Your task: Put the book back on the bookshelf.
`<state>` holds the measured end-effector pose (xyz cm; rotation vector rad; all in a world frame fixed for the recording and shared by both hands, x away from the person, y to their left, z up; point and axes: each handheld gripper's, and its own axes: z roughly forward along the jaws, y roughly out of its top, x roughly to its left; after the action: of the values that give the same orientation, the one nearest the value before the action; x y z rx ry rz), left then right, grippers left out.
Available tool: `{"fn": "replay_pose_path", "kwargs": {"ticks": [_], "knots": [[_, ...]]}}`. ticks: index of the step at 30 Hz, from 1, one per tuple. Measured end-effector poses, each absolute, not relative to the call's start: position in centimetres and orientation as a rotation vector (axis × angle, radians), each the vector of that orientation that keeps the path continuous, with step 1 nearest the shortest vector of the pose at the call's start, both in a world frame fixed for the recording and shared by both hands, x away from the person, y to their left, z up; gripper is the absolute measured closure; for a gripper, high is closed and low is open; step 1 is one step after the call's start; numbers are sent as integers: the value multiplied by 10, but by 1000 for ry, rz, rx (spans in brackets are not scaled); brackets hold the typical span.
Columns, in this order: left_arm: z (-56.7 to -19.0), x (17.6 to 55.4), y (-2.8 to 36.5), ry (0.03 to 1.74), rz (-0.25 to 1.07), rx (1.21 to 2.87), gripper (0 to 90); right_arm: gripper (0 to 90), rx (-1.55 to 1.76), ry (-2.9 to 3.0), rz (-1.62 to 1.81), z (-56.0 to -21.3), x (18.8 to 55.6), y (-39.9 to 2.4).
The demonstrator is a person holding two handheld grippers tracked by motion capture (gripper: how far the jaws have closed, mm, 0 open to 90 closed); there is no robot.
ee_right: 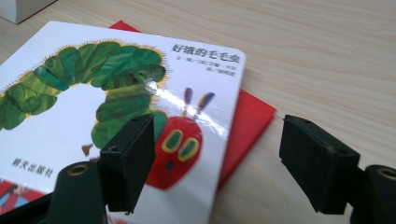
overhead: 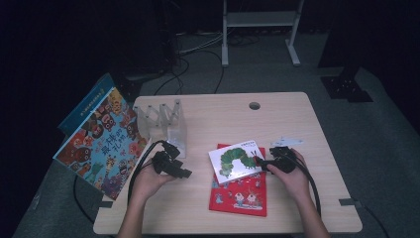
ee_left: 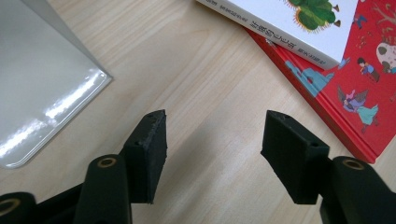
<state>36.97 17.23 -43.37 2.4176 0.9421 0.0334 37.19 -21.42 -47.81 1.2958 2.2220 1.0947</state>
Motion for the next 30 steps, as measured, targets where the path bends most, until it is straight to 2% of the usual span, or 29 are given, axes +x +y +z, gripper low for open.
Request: {"fn": "replay_pose_path", "kwargs": {"ticks": [8, 11, 30], "knots": [[-436, 367, 167, 910, 39, 2425, 351, 229, 1351, 2256, 1180, -488, 385, -199], [-436, 366, 164, 892, 37, 2437, 335, 186, 1335, 2275, 1194, -489, 386, -192], [-444, 366, 141, 827, 1, 2433, 232, 187, 1039, 2497, 1281, -491, 384, -147]]}}
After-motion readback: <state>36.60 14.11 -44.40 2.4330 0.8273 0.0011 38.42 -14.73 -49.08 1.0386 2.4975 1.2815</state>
